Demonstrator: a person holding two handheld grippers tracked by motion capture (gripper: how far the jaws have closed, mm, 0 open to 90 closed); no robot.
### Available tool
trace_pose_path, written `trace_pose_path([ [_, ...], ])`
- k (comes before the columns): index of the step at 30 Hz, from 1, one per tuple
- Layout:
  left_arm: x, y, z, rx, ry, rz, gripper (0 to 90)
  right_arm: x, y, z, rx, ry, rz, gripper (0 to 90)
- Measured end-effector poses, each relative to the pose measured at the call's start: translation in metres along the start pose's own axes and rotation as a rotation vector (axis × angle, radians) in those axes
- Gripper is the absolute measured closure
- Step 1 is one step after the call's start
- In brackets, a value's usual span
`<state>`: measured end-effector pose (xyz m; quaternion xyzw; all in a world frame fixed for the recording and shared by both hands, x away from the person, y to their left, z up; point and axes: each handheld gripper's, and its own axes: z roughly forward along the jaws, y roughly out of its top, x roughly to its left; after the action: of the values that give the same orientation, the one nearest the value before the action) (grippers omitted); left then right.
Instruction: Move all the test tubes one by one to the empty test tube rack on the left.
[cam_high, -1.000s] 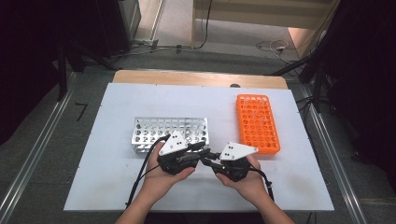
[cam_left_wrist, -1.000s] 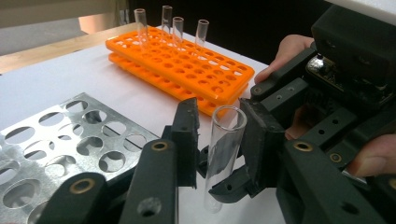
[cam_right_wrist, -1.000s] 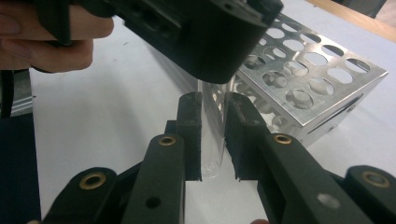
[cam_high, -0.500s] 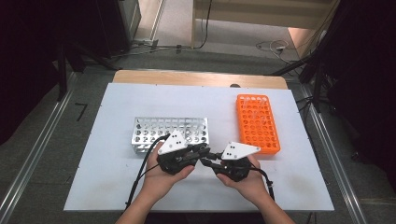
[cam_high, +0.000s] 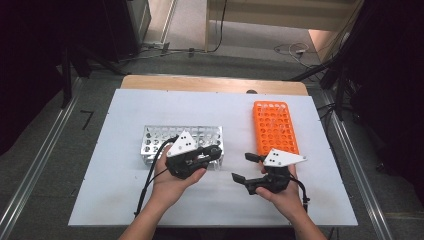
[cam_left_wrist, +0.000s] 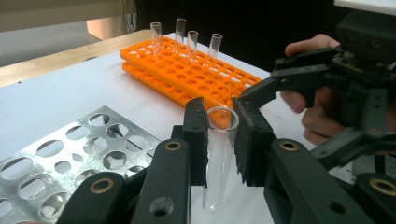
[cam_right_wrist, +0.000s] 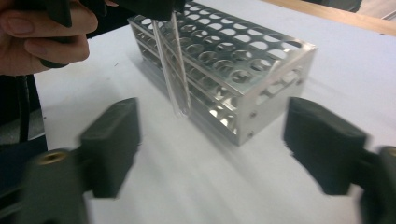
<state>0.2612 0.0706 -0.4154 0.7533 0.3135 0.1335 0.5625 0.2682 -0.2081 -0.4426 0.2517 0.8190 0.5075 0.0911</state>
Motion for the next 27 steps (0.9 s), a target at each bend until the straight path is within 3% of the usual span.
trace_pose_path([
  [3,0.005,0.003,0.001,-0.007,0.007,-0.011,75.2,-0.006,-0.005,-0.011,-0.022,-0.005,0.017,0.0],
  [8,0.014,0.010,0.001,-0.017,0.033,-0.020,75.2,-0.016,-0.014,-0.030,-0.055,-0.073,0.046,0.0],
  [12,0.023,0.016,0.003,-0.016,0.056,-0.026,75.2,-0.026,-0.020,-0.043,-0.080,-0.080,0.086,0.0],
  [19,0.037,0.026,0.013,-0.012,0.077,-0.022,75.2,-0.035,-0.031,-0.053,-0.061,-0.104,0.099,0.0],
  [27,0.046,0.034,0.023,-0.016,0.077,-0.020,75.2,-0.039,-0.032,-0.053,-0.060,-0.111,0.100,0.0],
])
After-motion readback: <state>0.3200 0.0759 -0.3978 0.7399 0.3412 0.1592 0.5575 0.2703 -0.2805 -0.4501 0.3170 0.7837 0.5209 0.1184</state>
